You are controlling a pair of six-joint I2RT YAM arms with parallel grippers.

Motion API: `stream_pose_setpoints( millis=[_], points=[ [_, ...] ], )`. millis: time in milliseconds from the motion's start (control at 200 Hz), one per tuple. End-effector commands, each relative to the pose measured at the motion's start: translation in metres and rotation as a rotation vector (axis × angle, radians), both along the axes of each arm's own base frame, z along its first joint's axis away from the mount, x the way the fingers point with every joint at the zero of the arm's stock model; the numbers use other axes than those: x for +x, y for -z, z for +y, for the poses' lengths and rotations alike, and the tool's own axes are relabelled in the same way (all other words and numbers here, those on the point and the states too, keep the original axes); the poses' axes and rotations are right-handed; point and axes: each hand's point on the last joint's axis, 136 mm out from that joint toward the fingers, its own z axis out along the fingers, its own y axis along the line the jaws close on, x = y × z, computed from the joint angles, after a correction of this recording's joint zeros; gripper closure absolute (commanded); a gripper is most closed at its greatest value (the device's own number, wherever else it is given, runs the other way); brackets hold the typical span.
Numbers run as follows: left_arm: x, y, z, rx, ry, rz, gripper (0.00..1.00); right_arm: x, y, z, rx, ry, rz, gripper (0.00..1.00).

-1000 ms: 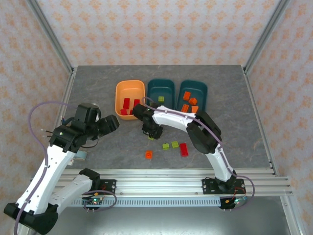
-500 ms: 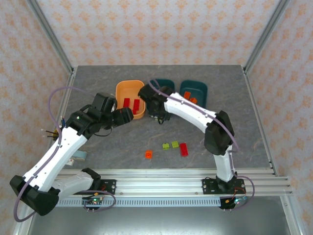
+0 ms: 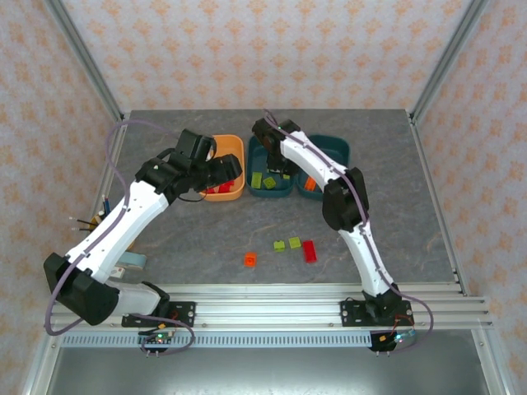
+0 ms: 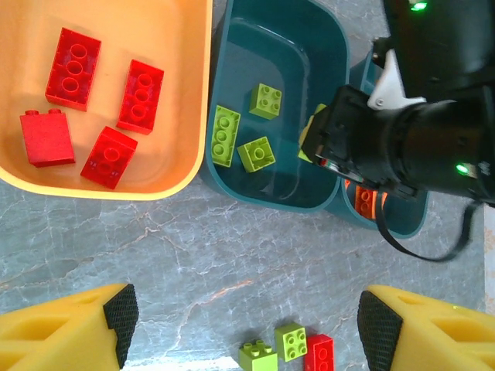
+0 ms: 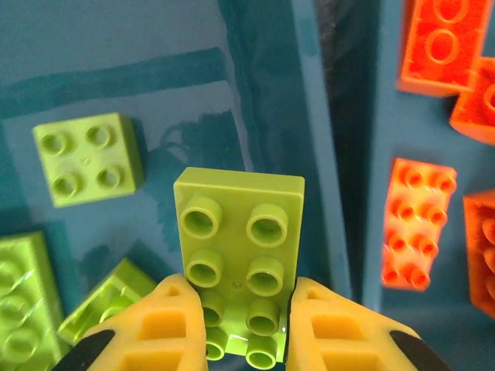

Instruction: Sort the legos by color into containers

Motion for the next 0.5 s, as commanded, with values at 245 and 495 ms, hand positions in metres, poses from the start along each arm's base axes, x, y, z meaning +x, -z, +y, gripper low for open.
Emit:
stream_pose_setpoints(
  millis=[245,495],
  points=[
    [0.006,-0.005,-0.006,-0.022,0.005,-0.028,0.22,0.009,0.011,0.001,-0.022,-0.004,0.015,0.65],
    [0.002,-0.010,-0.008,-0.026,0.013,-0.026,0.22,0.013,-0.026,0.011,0.056,-0.007,-0.039,0.42]
  ],
)
